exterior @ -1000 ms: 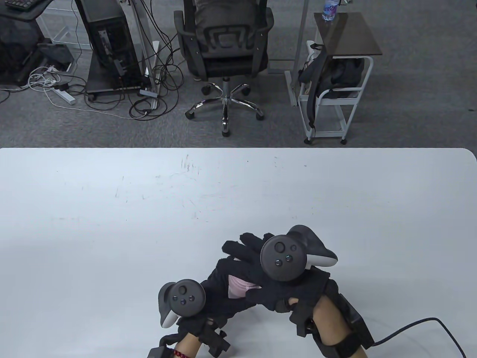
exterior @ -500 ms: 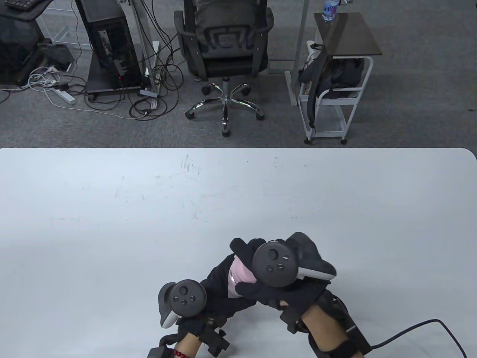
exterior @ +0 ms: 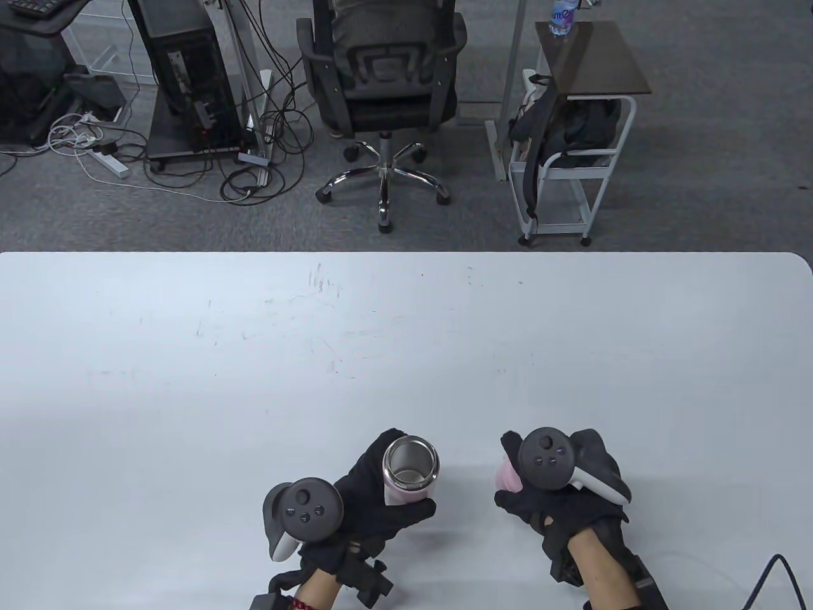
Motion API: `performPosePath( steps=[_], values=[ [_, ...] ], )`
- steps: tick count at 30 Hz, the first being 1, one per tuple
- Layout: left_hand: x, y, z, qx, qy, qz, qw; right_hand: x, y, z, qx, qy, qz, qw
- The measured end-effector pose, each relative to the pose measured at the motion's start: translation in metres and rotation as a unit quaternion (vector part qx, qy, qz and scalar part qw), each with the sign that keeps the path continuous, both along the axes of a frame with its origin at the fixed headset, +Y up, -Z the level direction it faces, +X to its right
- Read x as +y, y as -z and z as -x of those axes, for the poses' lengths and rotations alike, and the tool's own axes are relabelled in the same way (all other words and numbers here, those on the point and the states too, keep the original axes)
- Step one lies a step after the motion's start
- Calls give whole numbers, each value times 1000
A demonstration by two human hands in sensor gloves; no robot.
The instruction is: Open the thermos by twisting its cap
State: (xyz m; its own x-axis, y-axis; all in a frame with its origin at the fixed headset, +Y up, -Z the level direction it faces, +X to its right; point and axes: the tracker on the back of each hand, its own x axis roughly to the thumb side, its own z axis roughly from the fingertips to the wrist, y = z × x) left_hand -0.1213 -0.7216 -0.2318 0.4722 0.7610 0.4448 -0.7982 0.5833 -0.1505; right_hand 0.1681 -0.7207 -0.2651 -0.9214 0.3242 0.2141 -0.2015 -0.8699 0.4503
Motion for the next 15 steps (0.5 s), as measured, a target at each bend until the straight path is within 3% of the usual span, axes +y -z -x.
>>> performPosePath(
  steps=[5, 15],
  values=[
    [-3, 1, -2, -4, 14, 6, 1000, -31, 0, 17, 35, -60, 43, 997],
    [-8, 5, 0, 4, -3, 35, 999, -30, -4, 14, 36, -33, 61, 997]
  ],
)
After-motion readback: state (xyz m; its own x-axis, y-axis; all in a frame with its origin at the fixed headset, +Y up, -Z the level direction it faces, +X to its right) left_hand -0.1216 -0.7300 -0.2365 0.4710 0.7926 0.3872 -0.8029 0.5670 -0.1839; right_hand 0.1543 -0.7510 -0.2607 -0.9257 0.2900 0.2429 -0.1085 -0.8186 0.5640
